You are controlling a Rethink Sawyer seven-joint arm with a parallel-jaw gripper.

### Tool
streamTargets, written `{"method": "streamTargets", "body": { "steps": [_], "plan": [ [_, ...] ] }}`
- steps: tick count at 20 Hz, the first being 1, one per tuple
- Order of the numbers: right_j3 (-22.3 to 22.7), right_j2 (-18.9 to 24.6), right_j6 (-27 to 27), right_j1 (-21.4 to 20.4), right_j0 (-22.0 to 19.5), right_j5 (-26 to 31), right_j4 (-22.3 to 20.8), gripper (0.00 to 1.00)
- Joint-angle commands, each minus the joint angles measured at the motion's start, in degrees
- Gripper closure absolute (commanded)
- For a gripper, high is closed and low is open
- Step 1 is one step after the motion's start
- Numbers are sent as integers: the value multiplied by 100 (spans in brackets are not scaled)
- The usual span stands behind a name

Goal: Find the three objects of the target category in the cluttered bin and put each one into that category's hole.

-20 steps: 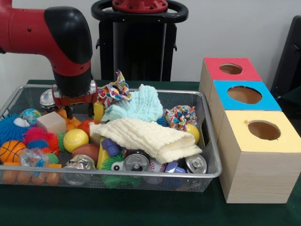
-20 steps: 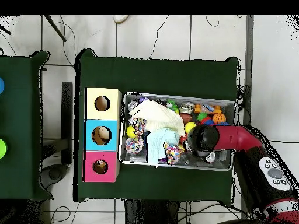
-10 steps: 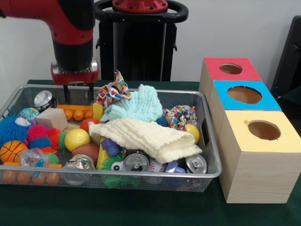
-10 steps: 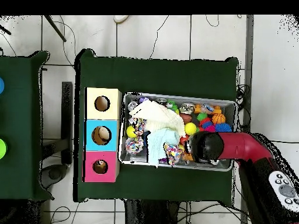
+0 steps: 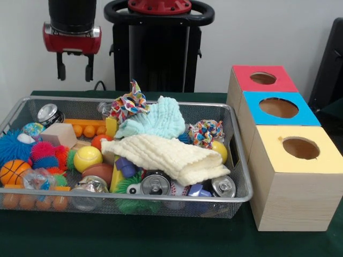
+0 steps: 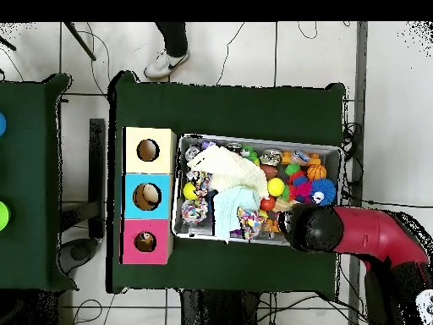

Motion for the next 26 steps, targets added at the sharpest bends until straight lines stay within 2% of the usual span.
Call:
{"method": "streamTargets", "body": {
  "steps": [1,5,10,14,21,26],
  "plan": [
    [416,-158,829,55,246,-237,190,0],
    [325,-251,986,196,474,-328,239,0],
    [-63,-281,1062,460,841,-146,374,0],
    [-267,-254,1003,515,1019,-163,517,0],
    [-867,-285,906,502,1424,573,860,0],
    [-1331,-366,962,709,1762,871,998,0]
  ]
}}
